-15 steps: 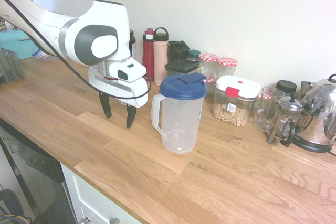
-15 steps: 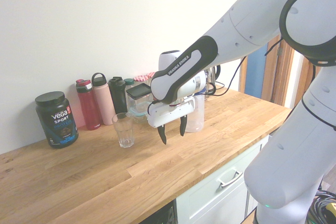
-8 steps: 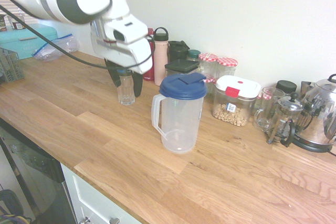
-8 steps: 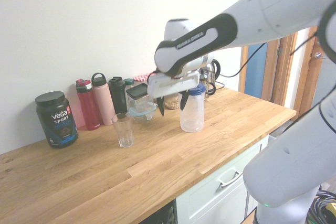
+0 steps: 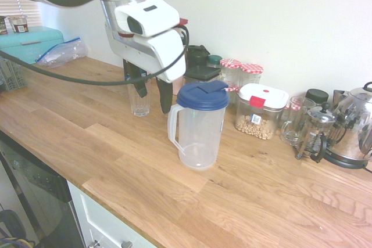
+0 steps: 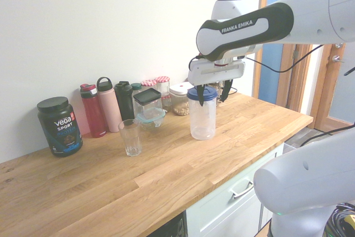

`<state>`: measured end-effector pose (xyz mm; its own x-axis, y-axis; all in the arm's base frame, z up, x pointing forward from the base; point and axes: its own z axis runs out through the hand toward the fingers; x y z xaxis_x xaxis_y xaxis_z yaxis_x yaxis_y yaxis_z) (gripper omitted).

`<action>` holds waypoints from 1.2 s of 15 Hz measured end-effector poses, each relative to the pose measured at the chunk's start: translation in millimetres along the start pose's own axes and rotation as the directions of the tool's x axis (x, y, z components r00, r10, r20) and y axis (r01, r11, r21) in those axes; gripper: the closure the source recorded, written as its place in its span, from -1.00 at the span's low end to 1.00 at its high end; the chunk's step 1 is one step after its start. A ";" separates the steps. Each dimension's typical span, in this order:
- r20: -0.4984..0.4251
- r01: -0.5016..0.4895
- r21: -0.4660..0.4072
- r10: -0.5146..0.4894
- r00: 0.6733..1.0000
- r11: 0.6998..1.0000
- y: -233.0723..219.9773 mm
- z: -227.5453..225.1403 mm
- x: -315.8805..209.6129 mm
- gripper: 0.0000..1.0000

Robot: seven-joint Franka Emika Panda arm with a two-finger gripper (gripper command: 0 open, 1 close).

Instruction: Pour me some water

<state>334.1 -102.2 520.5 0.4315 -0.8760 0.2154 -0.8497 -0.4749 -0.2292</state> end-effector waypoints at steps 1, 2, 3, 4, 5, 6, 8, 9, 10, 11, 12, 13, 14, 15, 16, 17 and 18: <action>-0.015 0.012 0.016 -0.012 1.000 1.000 1.2 5.3 0.9 -1.00; -0.027 0.020 0.029 -0.019 0.999 0.999 1.0 11.8 0.9 -1.00; -0.040 0.026 0.041 -0.025 0.999 0.999 0.1 18.9 1.5 -1.00; -0.050 0.038 0.050 -0.036 0.998 0.998 -1.7 27.2 3.0 -1.00; -0.056 0.047 0.054 -0.044 0.997 0.997 -4.2 36.6 5.3 -1.00; -0.056 0.050 0.053 -0.047 0.997 0.997 -6.6 45.6 8.1 1.00; -0.058 0.049 0.050 -0.046 0.997 0.998 -11.3 60.0 14.1 1.00; -0.056 0.049 0.047 -0.046 0.997 0.998 -13.4 65.2 16.6 1.00; -0.054 0.050 0.043 -0.048 0.997 0.998 -15.8 68.5 17.9 1.00; -0.051 0.050 0.042 -0.048 0.998 0.998 -17.4 70.2 18.6 1.00; -0.051 0.050 0.042 -0.048 0.998 0.998 -18.2 70.1 19.2 1.00; -0.051 0.050 0.043 -0.047 0.998 0.998 -18.2 70.0 19.3 1.00; -0.051 0.049 0.043 -0.047 0.998 0.998 -18.2 70.1 19.3 1.00; -0.050 0.049 0.043 -0.047 0.998 0.998 -18.3 70.1 19.2 1.00; -0.050 0.049 0.043 -0.047 0.998 0.998 -18.5 70.2 19.0 1.00; -0.049 0.050 0.042 -0.047 0.998 0.998 -18.6 70.4 18.8 1.00; -0.049 0.050 0.042 -0.048 0.998 0.998 -18.6 70.4 18.7 1.00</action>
<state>379.3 -115.7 461.9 0.4560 -0.8473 0.2724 -0.8138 -0.5209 -0.2579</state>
